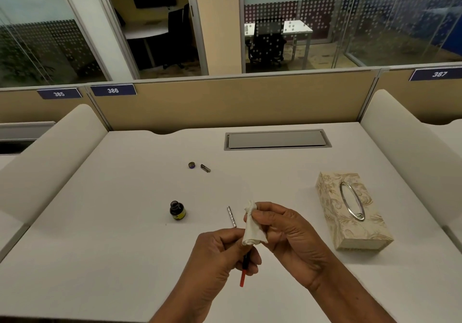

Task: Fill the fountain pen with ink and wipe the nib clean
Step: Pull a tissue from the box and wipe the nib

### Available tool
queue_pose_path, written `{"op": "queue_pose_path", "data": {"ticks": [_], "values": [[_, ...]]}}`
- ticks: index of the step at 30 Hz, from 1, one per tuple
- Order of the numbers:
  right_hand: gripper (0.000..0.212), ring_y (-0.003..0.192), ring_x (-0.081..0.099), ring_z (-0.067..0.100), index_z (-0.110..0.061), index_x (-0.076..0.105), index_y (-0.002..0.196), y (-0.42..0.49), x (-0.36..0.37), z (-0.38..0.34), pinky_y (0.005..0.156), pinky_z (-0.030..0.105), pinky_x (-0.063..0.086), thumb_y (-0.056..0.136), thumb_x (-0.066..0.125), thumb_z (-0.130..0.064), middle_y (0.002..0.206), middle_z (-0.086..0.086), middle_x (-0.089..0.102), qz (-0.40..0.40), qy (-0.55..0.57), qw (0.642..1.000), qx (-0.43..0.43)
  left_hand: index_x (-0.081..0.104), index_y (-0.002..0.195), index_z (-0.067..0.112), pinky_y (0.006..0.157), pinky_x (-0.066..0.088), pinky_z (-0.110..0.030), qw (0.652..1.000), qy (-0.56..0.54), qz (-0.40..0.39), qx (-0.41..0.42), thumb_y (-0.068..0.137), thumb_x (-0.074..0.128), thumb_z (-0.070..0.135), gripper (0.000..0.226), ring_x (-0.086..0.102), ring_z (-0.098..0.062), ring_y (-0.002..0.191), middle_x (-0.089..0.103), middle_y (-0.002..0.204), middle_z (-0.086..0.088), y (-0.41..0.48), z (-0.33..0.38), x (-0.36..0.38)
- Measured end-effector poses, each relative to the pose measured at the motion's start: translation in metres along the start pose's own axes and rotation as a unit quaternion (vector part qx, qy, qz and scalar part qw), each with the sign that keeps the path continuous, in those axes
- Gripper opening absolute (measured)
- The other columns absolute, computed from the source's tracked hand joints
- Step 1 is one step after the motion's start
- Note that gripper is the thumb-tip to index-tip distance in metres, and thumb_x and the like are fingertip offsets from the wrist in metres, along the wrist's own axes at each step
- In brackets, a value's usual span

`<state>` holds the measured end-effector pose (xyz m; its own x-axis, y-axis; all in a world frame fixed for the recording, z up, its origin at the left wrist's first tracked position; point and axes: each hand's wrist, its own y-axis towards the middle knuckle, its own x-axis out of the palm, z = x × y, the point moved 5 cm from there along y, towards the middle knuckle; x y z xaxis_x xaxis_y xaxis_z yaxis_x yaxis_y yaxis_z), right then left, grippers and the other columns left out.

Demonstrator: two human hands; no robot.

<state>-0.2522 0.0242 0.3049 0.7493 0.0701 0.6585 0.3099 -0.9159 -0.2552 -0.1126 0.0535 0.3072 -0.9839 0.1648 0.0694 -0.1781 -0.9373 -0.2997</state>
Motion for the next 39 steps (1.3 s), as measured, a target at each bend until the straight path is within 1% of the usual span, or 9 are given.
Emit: {"op": "queue_pose_path", "data": {"ticks": [3, 8, 12, 16, 19, 23, 27, 35, 39], "values": [[0.016, 0.079, 0.071, 0.018, 0.002, 0.075, 0.094, 0.0, -0.005, 0.003, 0.072, 0.025, 0.058, 0.081, 0.067, -0.002, 0.093, 0.017, 0.072, -0.005, 0.002, 1.0, 0.005, 0.084, 0.086, 0.014, 0.064, 0.055, -0.029, 1.0, -0.002, -0.021, -0.014, 0.078, 0.069, 0.037, 0.029, 0.065, -0.02, 0.058, 0.072, 0.068, -0.01, 0.001, -0.001, 0.001], [0.012, 0.086, 0.071, 0.018, -0.001, 0.076, 0.093, -0.001, -0.011, 0.007, 0.075, 0.025, 0.058, 0.083, 0.072, -0.006, 0.094, 0.016, 0.072, -0.018, 0.009, 1.0, 0.016, 0.078, 0.093, 0.003, 0.065, 0.052, -0.031, 0.991, -0.068, -0.103, -0.061, 0.092, 0.066, 0.022, 0.023, 0.057, -0.02, 0.058, 0.064, 0.069, -0.012, -0.001, -0.001, 0.004], [0.04, 0.086, 0.07, 0.016, -0.006, 0.078, 0.092, -0.004, -0.009, 0.007, 0.076, 0.025, 0.057, 0.061, 0.095, -0.024, 0.092, 0.012, 0.074, -0.057, 0.003, 0.998, 0.028, 0.074, 0.089, 0.003, 0.065, 0.049, -0.033, 0.969, -0.135, -0.182, -0.094, 0.095, 0.065, 0.018, 0.019, 0.054, -0.019, 0.058, 0.06, 0.069, -0.009, -0.005, -0.004, 0.008], [0.043, 0.087, 0.072, 0.018, -0.006, 0.078, 0.091, -0.003, -0.008, 0.009, 0.075, 0.027, 0.058, 0.056, 0.098, -0.02, 0.092, 0.012, 0.073, -0.073, 0.037, 0.996, 0.038, 0.062, 0.085, -0.001, 0.062, 0.047, -0.033, 0.936, -0.222, -0.243, -0.127, 0.092, 0.068, 0.014, 0.017, 0.053, -0.019, 0.056, 0.058, 0.068, -0.01, -0.007, -0.008, 0.011], [0.044, 0.089, 0.071, 0.019, -0.002, 0.076, 0.094, 0.0, -0.007, 0.01, 0.075, 0.028, 0.057, 0.059, 0.097, -0.017, 0.098, 0.013, 0.07, -0.078, 0.04, 0.995, 0.038, 0.055, 0.087, 0.001, 0.06, 0.047, -0.033, 0.929, -0.251, -0.24, -0.129, 0.09, 0.069, 0.011, 0.018, 0.053, -0.02, 0.055, 0.056, 0.067, -0.012, -0.005, -0.011, 0.01], [0.046, 0.084, 0.07, 0.02, 0.001, 0.074, 0.094, 0.002, -0.01, 0.011, 0.071, 0.029, 0.057, 0.057, 0.097, -0.015, 0.097, 0.015, 0.069, -0.067, 0.034, 0.997, 0.032, 0.068, 0.084, 0.001, 0.061, 0.047, -0.033, 0.958, -0.17, -0.214, -0.089, 0.091, 0.067, 0.017, 0.019, 0.053, -0.019, 0.055, 0.058, 0.066, -0.01, -0.002, -0.01, 0.006], [0.048, 0.081, 0.069, 0.019, 0.002, 0.073, 0.094, 0.004, -0.012, 0.011, 0.069, 0.029, 0.057, 0.057, 0.097, -0.016, 0.095, 0.014, 0.067, -0.068, 0.026, 0.997, 0.025, 0.073, 0.09, 0.0, 0.062, 0.048, -0.033, 0.965, -0.141, -0.207, -0.081, 0.094, 0.062, 0.018, 0.021, 0.053, -0.019, 0.056, 0.058, 0.066, -0.01, -0.002, -0.007, 0.004], [0.045, 0.079, 0.067, 0.023, 0.002, 0.073, 0.096, 0.006, -0.011, 0.016, 0.069, 0.033, 0.057, 0.06, 0.096, -0.013, 0.095, 0.017, 0.066, -0.081, 0.052, 0.995, 0.029, 0.072, 0.086, 0.001, 0.06, 0.046, -0.032, 0.945, -0.185, -0.239, -0.126, 0.093, 0.064, 0.016, 0.018, 0.053, -0.018, 0.053, 0.057, 0.065, -0.008, -0.004, -0.008, 0.001], [0.042, 0.077, 0.065, 0.022, 0.001, 0.072, 0.097, 0.006, -0.008, 0.017, 0.07, 0.032, 0.055, 0.064, 0.093, -0.015, 0.093, 0.014, 0.067, -0.097, 0.051, 0.994, 0.027, 0.071, 0.09, 0.0, 0.059, 0.047, -0.032, 0.934, -0.205, -0.257, -0.136, 0.087, 0.074, 0.018, 0.019, 0.054, -0.018, 0.053, 0.058, 0.065, -0.008, -0.004, -0.01, 0.0]]}}
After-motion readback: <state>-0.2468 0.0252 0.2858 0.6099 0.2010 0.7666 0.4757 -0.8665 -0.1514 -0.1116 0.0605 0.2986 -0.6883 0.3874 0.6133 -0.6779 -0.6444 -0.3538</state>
